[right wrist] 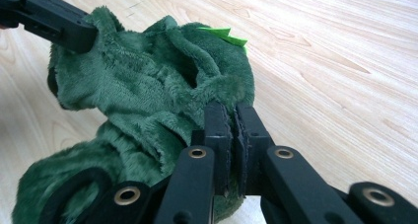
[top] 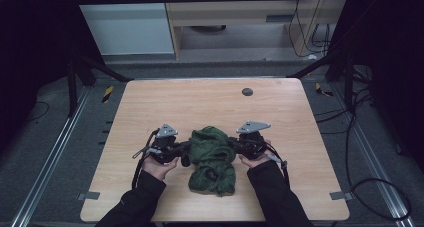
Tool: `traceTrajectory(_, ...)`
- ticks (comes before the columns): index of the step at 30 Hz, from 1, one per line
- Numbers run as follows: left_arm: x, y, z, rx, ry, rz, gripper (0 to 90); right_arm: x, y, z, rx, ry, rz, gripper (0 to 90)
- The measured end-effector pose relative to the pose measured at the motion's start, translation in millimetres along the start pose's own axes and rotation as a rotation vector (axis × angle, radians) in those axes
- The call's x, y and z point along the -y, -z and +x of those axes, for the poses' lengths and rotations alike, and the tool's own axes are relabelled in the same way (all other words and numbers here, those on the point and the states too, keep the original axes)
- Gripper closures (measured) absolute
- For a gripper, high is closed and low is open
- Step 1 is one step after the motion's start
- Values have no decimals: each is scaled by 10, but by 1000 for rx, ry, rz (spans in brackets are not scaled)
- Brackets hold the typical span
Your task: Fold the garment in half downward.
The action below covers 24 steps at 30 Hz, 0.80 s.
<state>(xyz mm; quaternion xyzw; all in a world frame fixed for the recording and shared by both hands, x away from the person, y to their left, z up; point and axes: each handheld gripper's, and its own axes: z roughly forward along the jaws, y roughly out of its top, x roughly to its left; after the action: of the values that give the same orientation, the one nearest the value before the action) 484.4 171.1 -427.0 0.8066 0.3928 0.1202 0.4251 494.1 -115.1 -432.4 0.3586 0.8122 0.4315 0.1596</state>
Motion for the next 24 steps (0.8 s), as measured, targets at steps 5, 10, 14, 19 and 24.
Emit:
traceTrajectory(5, 47, 28, -55, 6, -10, 6, 877, 61, 59, 51, -14, 8, 1, 857)
traceTrajectory(10, 89, 34, -100, 16, -19, 18, 877, 138, 103, 93, -22, 15, 6, 856)
traceTrajectory(14, 141, 30, -148, 25, -29, 36, 877, 192, 119, 122, -31, 17, 10, 854)
traceTrajectory(19, 190, 47, -180, 31, -37, 47, 877, 250, 146, 149, -44, 14, 9, 850)
traceTrajectory(24, 220, 65, -200, 39, -42, 58, 876, 299, 183, 174, -54, 8, 7, 847)
